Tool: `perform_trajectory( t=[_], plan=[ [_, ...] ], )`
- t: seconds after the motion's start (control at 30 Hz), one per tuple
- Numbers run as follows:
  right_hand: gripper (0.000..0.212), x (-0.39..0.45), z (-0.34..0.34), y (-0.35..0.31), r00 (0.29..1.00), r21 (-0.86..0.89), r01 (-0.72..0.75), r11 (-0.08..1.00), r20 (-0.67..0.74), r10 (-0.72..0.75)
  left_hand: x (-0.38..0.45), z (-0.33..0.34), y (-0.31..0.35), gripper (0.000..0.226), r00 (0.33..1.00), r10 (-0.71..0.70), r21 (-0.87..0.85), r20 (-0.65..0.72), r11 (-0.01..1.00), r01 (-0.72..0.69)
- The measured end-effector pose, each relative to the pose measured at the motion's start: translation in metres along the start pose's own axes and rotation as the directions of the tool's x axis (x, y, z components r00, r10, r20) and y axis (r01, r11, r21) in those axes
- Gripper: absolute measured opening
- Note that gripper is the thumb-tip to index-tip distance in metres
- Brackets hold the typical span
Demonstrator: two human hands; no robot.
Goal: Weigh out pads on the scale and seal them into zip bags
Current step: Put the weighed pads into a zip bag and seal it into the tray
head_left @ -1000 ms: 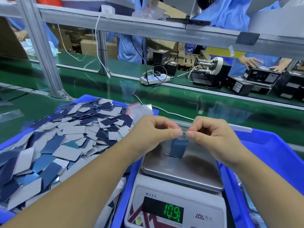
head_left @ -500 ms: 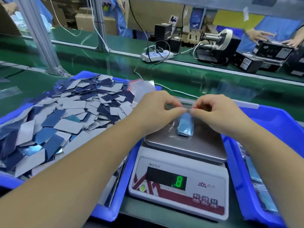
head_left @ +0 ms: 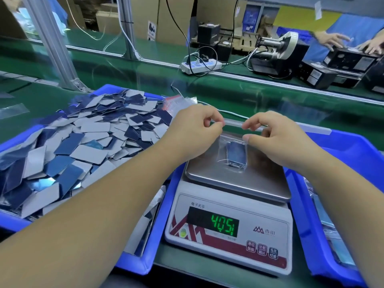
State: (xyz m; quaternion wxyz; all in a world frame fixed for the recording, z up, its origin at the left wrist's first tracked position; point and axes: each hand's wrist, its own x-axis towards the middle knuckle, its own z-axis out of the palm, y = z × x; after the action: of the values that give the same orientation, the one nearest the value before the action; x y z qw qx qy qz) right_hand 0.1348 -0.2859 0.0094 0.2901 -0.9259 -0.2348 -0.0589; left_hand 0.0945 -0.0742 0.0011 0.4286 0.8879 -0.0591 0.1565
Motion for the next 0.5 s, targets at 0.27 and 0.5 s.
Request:
perform_trajectory(
  t=[0.27,0.5],
  plan=[
    [0.013,-0.004,-0.002,-0.009,0.998,0.006,0.048,0.999,0.042,-0.049,-0.001,0.003,0.001,0.014,1.0,0.008,-0.034,0.007,0.999,-0.007],
    [0.048,-0.013,-0.004,-0.027,0.966,0.041,0.124,0.991,0.225,-0.13,-0.003,0.002,0.003,0.015,0.999,0.042,-0.065,-0.009,0.997,-0.042]
  ],
)
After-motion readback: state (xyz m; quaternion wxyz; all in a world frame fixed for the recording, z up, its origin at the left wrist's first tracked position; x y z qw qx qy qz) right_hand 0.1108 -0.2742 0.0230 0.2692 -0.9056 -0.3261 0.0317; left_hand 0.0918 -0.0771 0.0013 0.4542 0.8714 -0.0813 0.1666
